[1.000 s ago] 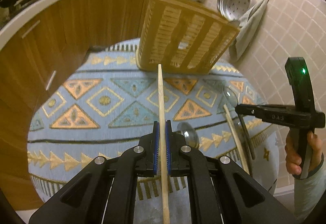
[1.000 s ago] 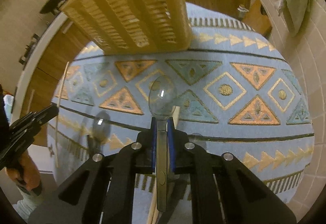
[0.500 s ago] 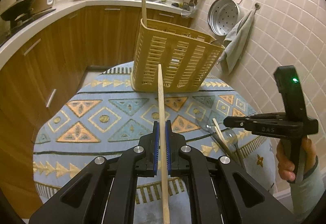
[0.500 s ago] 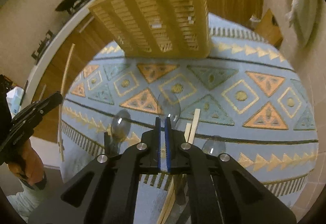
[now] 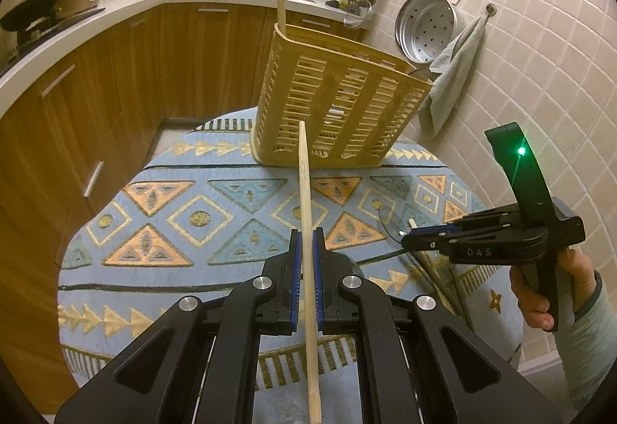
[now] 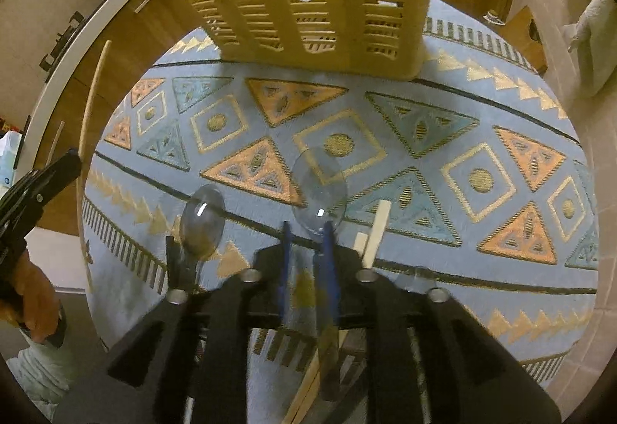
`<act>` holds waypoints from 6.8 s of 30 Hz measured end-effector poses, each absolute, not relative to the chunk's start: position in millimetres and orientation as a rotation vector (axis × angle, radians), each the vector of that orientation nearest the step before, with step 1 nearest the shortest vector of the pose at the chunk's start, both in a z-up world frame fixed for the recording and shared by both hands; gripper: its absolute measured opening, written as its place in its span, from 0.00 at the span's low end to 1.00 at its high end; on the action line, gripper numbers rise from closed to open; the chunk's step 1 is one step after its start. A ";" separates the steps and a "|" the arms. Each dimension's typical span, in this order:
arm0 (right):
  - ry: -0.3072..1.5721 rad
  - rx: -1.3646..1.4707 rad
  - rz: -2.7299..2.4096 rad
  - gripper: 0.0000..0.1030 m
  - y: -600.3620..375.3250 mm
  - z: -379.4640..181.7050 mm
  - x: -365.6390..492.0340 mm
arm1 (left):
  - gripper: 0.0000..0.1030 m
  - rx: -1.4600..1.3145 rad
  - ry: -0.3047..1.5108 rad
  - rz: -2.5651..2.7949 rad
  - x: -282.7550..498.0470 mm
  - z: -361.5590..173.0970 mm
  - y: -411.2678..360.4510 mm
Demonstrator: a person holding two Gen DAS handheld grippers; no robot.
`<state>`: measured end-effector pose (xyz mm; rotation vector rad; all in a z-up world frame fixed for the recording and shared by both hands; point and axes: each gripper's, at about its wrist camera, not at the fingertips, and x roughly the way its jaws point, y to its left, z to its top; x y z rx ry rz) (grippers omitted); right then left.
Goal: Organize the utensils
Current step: 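Lift and carry the chopstick and spoon over the yellow holder with both tools, then open both tools to drop the chopstick and spoon into the holder, then move both tools back down to the remaining utensils on the rug, then grasp the black spoon with the left tool while the right tool lowers toward the chopsticks, then grasp a clear spoon with the right tool while the left tool holds the black spoon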
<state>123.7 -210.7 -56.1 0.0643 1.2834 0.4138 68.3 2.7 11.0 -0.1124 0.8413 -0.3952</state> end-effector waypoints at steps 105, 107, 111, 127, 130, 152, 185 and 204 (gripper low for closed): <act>0.386 0.082 0.159 0.35 -250.3 90.2 131.0 | 0.22 -0.167 0.187 -0.241 120.0 106.1 -4.4; 0.422 0.077 0.159 0.35 -248.7 94.6 118.5 | 0.22 -0.155 0.220 -0.265 107.6 109.7 -4.4; 0.493 0.068 0.146 0.35 -242.9 95.3 96.8 | 0.24 -0.127 0.333 -0.315 91.1 106.2 -7.6; 0.991 0.096 0.120 0.35 -236.6 2.0 52.2 | 0.24 -0.266 1.069 -0.486 58.4 -28.2 -3.1; 1.033 0.135 0.129 0.35 -242.4 -10.3 48.0 | 0.24 -0.267 1.117 -0.486 51.0 -42.0 -8.5; 1.136 0.215 0.137 0.35 -255.4 -48.4 37.7 | 0.24 -0.139 1.178 -0.421 43.7 -62.1 -55.2; 1.219 0.259 0.124 0.24 -276.1 -67.3 37.7 | 0.06 -0.010 1.203 -0.408 64.1 -55.0 -18.0; 1.322 -0.030 0.119 0.12 -229.2 -67.0 52.5 | 0.15 0.243 1.265 -0.448 52.5 -55.9 -37.1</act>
